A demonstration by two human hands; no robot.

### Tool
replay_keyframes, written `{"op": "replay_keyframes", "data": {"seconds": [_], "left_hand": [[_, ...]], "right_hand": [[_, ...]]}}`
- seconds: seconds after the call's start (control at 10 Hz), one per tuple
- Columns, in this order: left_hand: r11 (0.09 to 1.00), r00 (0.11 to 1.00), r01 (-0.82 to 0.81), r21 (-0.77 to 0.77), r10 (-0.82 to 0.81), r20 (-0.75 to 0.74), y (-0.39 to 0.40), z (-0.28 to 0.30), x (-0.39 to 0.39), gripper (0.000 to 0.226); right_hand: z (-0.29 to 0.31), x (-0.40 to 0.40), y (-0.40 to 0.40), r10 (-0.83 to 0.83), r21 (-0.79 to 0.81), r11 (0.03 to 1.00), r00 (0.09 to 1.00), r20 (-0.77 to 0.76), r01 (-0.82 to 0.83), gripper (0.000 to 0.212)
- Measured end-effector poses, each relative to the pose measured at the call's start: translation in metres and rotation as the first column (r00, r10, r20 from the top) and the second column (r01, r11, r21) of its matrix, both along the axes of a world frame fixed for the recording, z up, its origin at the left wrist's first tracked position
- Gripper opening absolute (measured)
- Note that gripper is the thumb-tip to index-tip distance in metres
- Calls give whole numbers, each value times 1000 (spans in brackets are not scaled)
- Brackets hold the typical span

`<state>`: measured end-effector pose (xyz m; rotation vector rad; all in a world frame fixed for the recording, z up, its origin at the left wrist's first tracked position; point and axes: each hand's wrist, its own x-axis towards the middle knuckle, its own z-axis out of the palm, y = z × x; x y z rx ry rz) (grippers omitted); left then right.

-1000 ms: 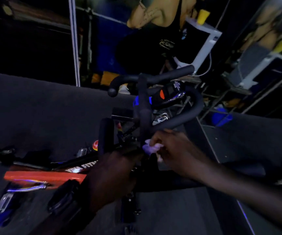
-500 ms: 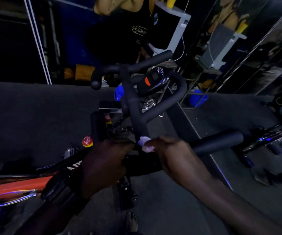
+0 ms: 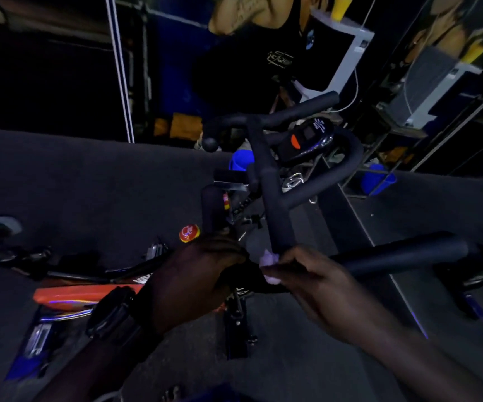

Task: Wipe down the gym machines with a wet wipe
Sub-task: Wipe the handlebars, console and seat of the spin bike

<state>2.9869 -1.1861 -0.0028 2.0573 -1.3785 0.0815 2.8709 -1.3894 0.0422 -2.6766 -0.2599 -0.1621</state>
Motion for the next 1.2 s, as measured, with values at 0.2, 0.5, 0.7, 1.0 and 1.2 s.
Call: {"op": "replay_keyframes", "data": {"seconds": [0.2,0.5,0.7,1.0,1.2], "left_hand": [[995,999,-41,-94,38,-29,2,0,1,21],[950,977,-190,-248,160,-138,1,-7,-3,20],[827,903,-429,-363,386,-189,3,-14,-11,26],[700,760,-559,-444,217,-613,5,-15,-5,54],[572,580,-693,-438,82,-810,-3,-28,-4,34]], "right_hand": [[-15,-13,-14,112,-118,988,988,109,-99,29],[-40,-4,19,392,-595,788,874,286,-159,19],[-31,-16,-2,420,-524,822,860,291,-225,24],[-20,59,66,380,-485,841,900,216,-239,15],[-6,83,64,360,-325,888,931,51,-326,20]]}}
